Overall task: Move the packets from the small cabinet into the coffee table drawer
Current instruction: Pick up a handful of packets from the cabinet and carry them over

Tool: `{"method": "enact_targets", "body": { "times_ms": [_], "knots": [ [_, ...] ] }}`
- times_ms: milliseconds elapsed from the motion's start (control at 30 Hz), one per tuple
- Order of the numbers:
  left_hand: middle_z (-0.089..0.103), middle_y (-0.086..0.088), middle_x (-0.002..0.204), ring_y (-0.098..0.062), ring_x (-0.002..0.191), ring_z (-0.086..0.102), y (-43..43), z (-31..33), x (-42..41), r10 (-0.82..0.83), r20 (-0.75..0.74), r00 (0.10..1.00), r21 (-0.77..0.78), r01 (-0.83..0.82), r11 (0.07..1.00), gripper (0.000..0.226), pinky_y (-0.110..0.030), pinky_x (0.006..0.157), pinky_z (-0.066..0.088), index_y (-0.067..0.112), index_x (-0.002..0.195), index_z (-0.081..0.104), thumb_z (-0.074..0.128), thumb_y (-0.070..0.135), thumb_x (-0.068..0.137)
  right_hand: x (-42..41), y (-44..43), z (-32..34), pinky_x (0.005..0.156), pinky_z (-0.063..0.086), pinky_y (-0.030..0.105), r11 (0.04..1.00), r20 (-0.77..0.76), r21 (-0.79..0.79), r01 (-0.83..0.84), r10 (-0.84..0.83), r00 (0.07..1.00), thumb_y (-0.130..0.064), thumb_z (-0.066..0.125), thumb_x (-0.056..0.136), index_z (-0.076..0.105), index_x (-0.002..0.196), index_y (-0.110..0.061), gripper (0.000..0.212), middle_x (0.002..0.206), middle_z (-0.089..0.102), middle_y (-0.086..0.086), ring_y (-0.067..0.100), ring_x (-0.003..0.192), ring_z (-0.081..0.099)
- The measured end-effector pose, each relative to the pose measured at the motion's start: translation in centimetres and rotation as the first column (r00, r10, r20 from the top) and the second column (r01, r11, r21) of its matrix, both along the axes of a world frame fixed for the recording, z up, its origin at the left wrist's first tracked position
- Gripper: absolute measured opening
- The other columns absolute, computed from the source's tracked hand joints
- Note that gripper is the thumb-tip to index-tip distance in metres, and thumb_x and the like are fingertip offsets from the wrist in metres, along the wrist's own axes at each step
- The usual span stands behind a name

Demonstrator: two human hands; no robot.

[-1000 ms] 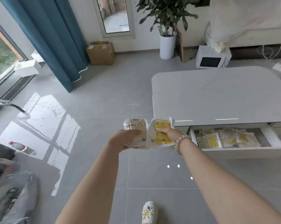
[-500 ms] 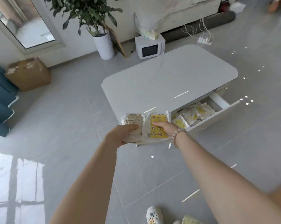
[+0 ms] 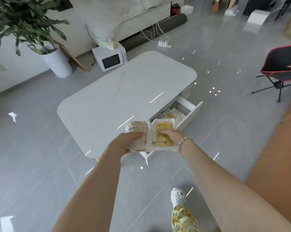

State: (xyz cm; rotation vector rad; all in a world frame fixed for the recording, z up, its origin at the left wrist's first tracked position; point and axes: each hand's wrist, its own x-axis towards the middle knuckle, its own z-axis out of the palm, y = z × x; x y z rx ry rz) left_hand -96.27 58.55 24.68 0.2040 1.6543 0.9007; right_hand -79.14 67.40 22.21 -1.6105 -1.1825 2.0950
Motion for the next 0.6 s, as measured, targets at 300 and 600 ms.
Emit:
{"method": "enact_targets", "body": {
  "times_ms": [300,600],
  "knots": [
    [0.069,-0.006,0.09,-0.017,0.077,0.066,11.2,0.3,3.2,-0.036,-0.008,0.999,-0.021,0.036,0.999,0.015,-0.03,0.074,0.055,0.009,0.093,0.062,0.07,0.017,0.085,3.1,10.7,-0.1,0.078,0.056,0.032,0.994,-0.045,-0.072,0.078,-0.081,0.996,-0.024,0.074,0.08,0.065,0.113,-0.006,0.038,0.107,0.07,0.011,0.026,0.095,0.068],
    [0.072,-0.005,0.098,-0.021,0.092,0.068,18.7,-0.8,5.2,-0.063,-0.026,0.998,-0.072,0.061,0.996,0.024,-0.038,0.096,0.05,0.012,0.097,0.063,0.075,0.022,0.079,5.3,17.8,-0.7,0.066,0.056,0.029,0.99,-0.06,-0.125,0.072,-0.08,0.995,-0.023,0.071,0.083,0.064,0.108,-0.008,0.03,0.091,0.069,0.007,0.02,0.076,0.066]
  ]
}}
